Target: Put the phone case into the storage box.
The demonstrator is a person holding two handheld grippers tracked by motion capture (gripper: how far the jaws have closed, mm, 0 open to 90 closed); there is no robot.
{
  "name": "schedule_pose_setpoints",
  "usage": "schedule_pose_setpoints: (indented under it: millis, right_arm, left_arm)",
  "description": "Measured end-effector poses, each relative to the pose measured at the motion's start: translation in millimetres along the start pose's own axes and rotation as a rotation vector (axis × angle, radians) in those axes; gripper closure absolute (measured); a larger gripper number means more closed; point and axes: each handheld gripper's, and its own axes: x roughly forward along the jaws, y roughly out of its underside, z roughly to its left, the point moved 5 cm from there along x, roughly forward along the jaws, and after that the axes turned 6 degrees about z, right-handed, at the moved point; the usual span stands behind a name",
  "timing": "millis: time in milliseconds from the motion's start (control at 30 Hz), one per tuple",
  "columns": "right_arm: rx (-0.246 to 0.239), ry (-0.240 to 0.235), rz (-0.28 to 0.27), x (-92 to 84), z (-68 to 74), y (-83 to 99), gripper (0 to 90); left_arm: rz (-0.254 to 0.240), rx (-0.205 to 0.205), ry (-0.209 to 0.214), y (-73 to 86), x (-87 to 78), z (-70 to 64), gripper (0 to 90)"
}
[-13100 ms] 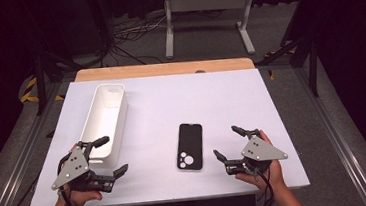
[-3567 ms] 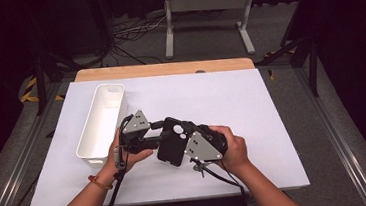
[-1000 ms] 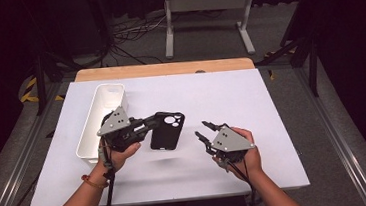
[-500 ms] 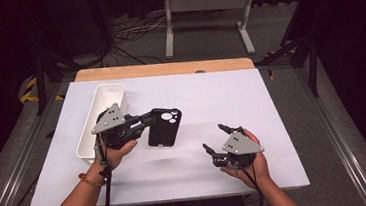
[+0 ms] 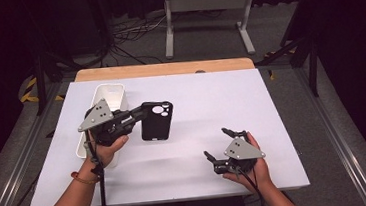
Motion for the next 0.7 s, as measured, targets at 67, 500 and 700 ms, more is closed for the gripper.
schedule_pose_setpoints:
  millis: [67,500,700]
  right_arm:
    - [-0.006,0.003,0.010,-0.2,0.2,2.9,13.0]
    - [0.012,0.026,0.012,-5.1,-7.2,7.5,13.3]
    - [0.009,0.025,0.018,-3.7,-7.1,8.4,13.4]
  left_arm:
    - [-0.013,-0.006,-0.007,-2.2,-4.2,3.1,82.6]
    - [-0.052,-0.012,-0.049,-8.5,-20.5,14.6,82.5]
    - [-0.060,-0.023,-0.065,-9.4,-27.9,20.2,82.5]
